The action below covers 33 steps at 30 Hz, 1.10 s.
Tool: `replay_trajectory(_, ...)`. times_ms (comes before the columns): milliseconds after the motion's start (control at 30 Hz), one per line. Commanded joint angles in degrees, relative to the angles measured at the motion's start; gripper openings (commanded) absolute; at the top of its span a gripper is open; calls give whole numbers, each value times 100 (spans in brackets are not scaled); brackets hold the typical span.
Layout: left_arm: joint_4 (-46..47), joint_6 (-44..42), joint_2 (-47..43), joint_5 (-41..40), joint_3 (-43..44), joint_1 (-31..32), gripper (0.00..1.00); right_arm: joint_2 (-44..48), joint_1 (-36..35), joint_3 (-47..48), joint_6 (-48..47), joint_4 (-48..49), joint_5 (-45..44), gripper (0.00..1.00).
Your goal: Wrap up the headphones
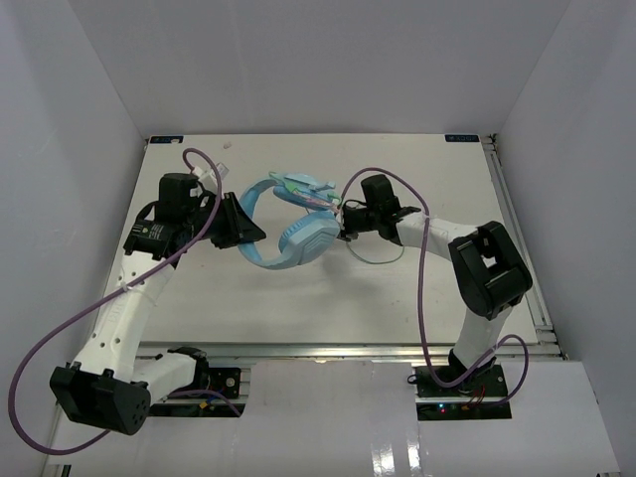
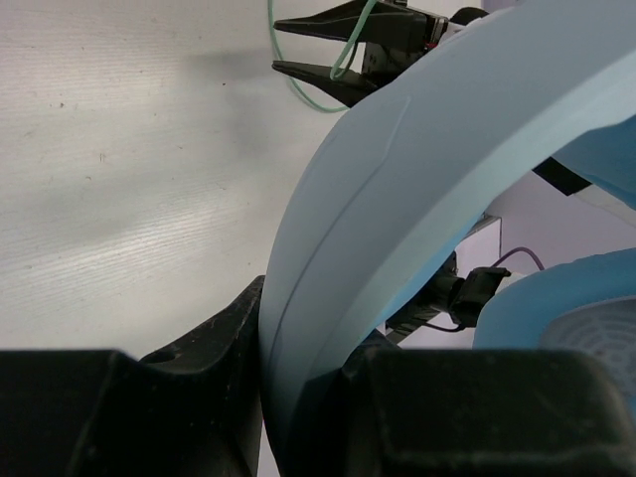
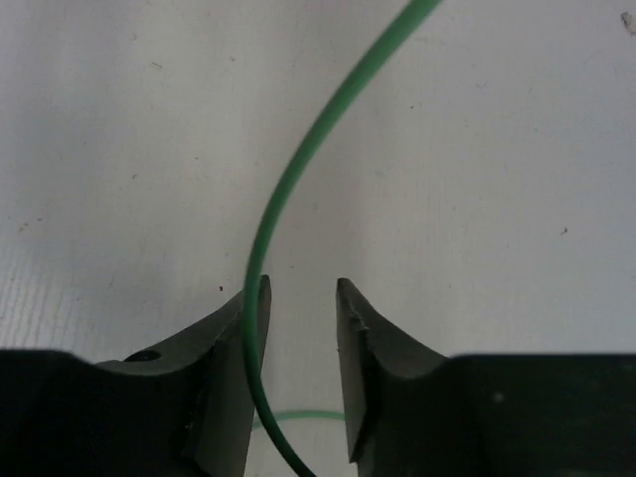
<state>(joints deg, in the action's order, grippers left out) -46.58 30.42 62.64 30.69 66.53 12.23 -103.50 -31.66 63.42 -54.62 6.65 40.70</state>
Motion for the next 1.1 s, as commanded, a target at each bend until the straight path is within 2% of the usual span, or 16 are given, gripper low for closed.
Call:
replay_trajectory(0,185,175,-269,20,403,25,0,803,89,-514,351,485,302,19)
replay_trajectory(67,217,231,-294,-94,408,28,0,1202,147,-805,501,475,427,8)
replay_trajectory(267,817,955,-439,-743,166,28,0,2820,157,-1519,813,-555,626,8)
replay_trajectory(400,1128,1483,-180,-963,291,25,0,3661,-86,-1720,611,-1486,423,8)
replay_trajectory(500,1444,1849,59,-1060,438,25,0,3844,-486,-1604,210,-2341,-22,8)
replay_trajectory(567,1625,2147,234,-1243,549,28,0,3826,-579,-1475,237,-2555,-116,8)
replay_trajectory(700,1943,2645,541,-1657,763,25,0,3734,-747,-1273,418,-2556,-340,8)
replay_trajectory(867,2106,2791,945,-1987,1036,34,0,3574,-1130,-1104,534,-2435,-846,8)
replay_trajectory(1067,2421,2708,1229,-2109,724,117,0,3410,-1365,-856,669,-2318,-1269,9)
